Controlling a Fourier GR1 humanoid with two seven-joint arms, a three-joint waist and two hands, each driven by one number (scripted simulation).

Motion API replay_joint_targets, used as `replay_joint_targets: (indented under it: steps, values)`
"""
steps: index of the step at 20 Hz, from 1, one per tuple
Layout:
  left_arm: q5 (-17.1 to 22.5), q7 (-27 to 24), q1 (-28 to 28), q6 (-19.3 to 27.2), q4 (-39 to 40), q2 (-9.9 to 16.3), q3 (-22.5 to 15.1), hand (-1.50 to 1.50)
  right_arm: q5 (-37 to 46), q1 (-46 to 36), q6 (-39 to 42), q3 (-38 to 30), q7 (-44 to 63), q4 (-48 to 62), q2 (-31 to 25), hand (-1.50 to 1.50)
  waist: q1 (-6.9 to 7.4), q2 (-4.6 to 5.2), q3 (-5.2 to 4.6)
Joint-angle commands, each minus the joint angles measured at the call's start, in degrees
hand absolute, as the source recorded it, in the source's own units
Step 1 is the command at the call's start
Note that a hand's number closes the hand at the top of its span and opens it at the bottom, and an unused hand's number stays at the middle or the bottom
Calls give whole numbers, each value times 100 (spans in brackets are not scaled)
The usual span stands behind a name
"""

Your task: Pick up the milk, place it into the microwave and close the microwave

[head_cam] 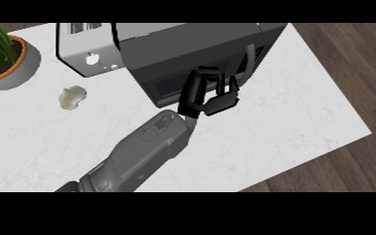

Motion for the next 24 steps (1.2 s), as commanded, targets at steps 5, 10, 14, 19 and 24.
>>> replay_joint_targets:
  steps: [5,10,14,19,24]
  values:
    - [278,-137,-465,-115,435,2,167,150,-149,-251,5,-223,128,161,-285,-150,-65,57,-3]
    - [387,-281,-473,-110,497,2,73,150,-192,-395,27,-336,158,292,-451,-150,-81,79,4]
    - [518,-331,-574,-117,525,2,115,150,-141,-496,58,-451,158,376,-648,-150,-73,77,7]
    - [628,-426,-599,-99,562,2,59,150,-22,-611,133,-610,149,485,-969,-150,-104,84,13]
    - [717,-523,-611,-87,607,2,-14,150,-129,-710,219,-679,140,752,-1061,-150,-67,117,27]
